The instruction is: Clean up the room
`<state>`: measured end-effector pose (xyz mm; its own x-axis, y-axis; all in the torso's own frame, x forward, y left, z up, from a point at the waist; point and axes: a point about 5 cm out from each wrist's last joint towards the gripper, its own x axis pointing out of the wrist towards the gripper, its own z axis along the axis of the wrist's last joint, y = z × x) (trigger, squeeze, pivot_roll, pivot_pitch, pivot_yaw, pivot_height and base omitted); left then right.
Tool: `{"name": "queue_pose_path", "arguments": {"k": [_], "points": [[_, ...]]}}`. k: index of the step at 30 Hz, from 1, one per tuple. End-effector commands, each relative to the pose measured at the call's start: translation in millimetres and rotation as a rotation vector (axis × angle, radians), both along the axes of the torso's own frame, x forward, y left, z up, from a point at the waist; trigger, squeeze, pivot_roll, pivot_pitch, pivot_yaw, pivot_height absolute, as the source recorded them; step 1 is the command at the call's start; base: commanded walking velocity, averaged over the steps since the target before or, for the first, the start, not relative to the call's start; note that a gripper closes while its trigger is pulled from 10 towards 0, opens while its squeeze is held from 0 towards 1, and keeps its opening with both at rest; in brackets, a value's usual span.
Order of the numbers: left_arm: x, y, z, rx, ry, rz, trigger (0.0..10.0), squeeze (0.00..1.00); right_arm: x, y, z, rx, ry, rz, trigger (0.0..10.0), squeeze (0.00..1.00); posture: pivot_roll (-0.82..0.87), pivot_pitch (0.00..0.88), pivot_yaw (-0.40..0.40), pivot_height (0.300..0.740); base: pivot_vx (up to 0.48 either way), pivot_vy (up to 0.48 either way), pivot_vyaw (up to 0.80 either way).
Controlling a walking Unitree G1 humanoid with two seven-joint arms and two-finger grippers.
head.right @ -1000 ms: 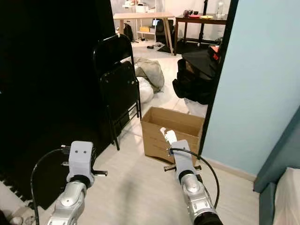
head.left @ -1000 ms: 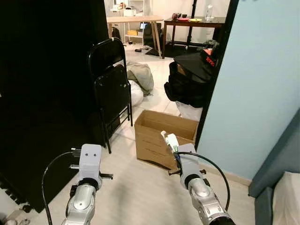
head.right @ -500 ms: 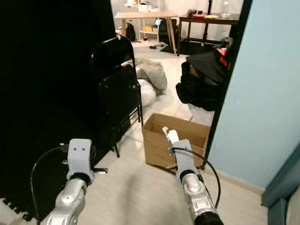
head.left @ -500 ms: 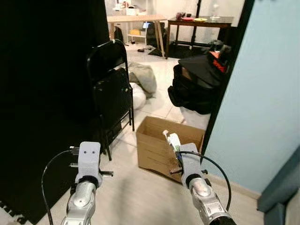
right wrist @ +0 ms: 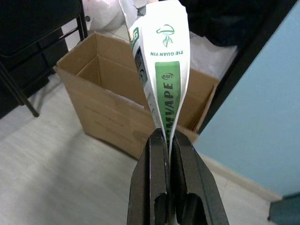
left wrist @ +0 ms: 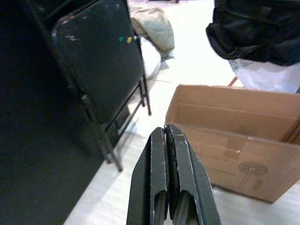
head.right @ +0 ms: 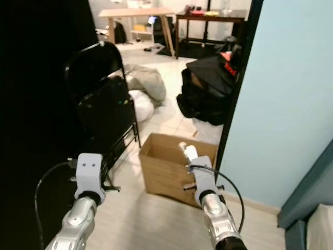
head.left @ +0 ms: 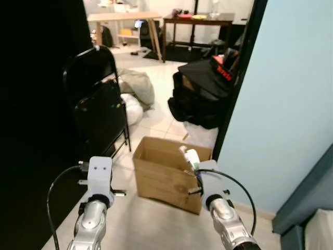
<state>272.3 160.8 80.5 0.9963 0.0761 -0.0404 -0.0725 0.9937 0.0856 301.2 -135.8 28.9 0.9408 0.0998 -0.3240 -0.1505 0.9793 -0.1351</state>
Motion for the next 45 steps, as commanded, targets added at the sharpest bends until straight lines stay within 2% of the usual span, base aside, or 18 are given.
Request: {"name": "queue_pose_path", "arguments": {"k": [1, 45], "points": [[-3.1, 5.6, -3.4, 0.006, 0.016, 0.017, 10.0, 0.0, -0.5, 7.2, -1.1, 0.014, 0.01, 0.015, 10.0, 0.0, 0.03, 0.0, 0.012, 0.74, 0.371, 0.0, 0.0], [-2.1, 4.8, -3.9, 0.005, 0.016, -0.002, 10.0, 0.0, -1.1, 7.4, -2.3, 0.007, 0.015, 0.013, 10.0, 0.0, 0.02, 0.0, 0.012, 0.74, 0.369, 0.0, 0.0]]}}
